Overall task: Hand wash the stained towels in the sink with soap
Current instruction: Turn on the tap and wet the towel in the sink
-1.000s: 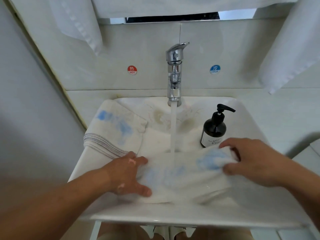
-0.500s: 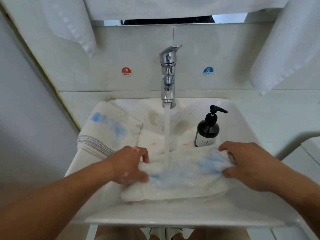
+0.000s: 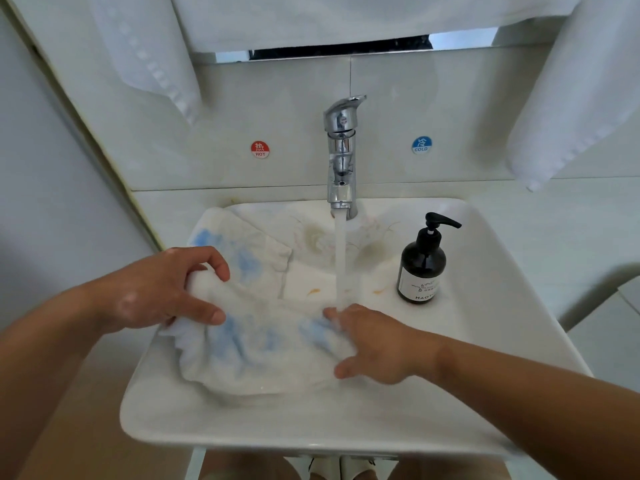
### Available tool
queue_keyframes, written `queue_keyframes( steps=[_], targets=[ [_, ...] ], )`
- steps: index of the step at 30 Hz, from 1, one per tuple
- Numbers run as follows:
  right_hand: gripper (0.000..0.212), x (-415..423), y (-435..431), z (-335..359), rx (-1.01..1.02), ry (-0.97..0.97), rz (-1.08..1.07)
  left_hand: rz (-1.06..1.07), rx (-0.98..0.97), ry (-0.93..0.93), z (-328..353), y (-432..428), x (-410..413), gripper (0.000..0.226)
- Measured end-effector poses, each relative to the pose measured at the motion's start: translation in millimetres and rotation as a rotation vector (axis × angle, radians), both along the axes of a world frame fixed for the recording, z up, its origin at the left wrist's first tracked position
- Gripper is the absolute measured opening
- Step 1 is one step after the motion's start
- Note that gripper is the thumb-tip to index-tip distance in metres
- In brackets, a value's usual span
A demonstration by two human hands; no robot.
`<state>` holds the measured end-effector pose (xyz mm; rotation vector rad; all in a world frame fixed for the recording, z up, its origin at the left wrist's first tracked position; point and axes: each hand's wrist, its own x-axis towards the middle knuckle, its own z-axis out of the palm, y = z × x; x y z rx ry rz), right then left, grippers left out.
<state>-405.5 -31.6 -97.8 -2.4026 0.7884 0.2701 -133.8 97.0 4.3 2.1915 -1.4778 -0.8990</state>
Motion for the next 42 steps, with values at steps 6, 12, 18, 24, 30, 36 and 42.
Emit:
queue_keyframes(
  steps=[6,12,18,24,30,36,42],
  targets=[
    [0.059,-3.6,-2.9,5.9,0.003,0.044,-0.037,-0.036,-0.025,0.083,-5.9,0.3,-1.5,0.050],
    [0.060,-35.3,-12.8,24.7,-0.082,0.153,-0.132,-0.082,-0.008,0.122,-15.7,9.0,1.2,0.047],
    [0.058,-90.3,-21.2,45.7,-0.160,0.255,-0.291,-0.240,0.046,-0.151,-53.7,-11.8,-26.2,0.036],
    [0.081,-108.5,-14.5,38.7,-0.280,0.457,-0.234,-0.430,0.212,-0.558,-89.8,-35.3,-48.2,0.051],
    [0.069,-81.1,-19.0,103.2,-0.414,-0.018,-0.282,-0.420,0.290,-0.492,-94.8,-23.8,-48.3,0.113],
    [0.064,-24.0,-54.2,151.5,-0.633,-0.697,-0.400,-0.404,0.270,-0.465,-100.6,-23.3,-50.3,0.098],
    [0.076,9.7,-79.1,155.5,-0.664,-0.745,-0.271,-0.384,0.220,-0.449,-102.4,-19.6,-51.7,0.093]
  ],
)
